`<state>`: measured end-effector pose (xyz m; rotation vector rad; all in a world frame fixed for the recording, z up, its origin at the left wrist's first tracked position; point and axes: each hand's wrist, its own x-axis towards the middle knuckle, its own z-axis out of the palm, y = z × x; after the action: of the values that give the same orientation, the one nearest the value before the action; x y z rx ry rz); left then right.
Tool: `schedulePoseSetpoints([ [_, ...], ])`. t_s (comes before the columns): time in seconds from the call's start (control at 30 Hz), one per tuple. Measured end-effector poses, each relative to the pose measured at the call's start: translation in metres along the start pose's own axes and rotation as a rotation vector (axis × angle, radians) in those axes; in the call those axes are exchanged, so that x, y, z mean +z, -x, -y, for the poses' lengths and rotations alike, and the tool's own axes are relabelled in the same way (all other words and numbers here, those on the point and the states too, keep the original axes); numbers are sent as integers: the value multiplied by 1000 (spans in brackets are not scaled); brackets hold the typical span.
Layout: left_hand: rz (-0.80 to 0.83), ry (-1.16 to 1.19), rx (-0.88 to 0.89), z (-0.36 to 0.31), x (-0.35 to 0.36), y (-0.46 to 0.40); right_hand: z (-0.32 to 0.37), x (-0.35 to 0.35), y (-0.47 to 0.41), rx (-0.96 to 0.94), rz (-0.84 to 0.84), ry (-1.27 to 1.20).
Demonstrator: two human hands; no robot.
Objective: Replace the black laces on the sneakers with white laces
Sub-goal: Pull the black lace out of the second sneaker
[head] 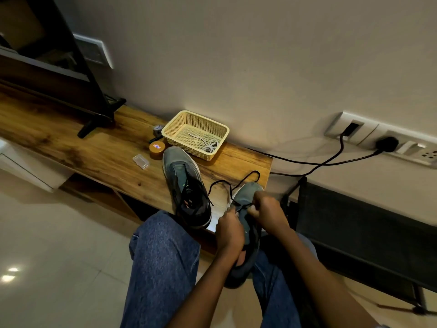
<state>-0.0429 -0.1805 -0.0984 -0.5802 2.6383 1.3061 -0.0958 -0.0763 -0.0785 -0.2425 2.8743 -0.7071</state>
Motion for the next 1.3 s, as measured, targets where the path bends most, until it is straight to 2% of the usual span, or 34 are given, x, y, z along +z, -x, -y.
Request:
schedulePoseSetpoints([
  [0.07, -2, -23, 8, -1, 0, 0, -4, -1, 4, 70, -74, -146],
  [0.13, -3, -56, 28, -3, -1, 1, -3, -1, 6, 89, -60, -156],
  [0.33, 5, -51, 33, -3, -3, 3, 13, 5, -2, -40, 108, 112],
  [0.43, -5, -41, 39, -3, -2, 3, 15, 11, -3, -75, 99, 317],
  [0.53, -18, -37, 50, -4, -2, 3, 15, 13, 0, -66, 71, 396],
  [0.6, -19, -42, 46, -3, -2, 3, 12, 13, 1, -69, 71, 367],
  [0.7, -17, -51, 32, -4, -1, 4, 4, 11, 4, 1, -40, 61],
  [0.77, -12, -54, 34, -4, -1, 3, 2, 9, 6, 56, -98, -44],
  [0.83, -10, -56, 29, -4, -2, 3, 5, 7, 7, 50, -74, -11],
  [1.0, 6, -46, 9, -3, -3, 3, 12, 12, 0, -60, 52, 302],
  [1.1, 9, -62, 7, -3, -3, 2, 14, 13, -3, -68, 69, 406],
  [1.23, 8, -47, -9, -2, -2, 1, 12, 11, -3, -123, 66, 392],
  [1.3, -7, -36, -24, -2, -1, 0, 6, 10, 0, -89, -17, 241],
])
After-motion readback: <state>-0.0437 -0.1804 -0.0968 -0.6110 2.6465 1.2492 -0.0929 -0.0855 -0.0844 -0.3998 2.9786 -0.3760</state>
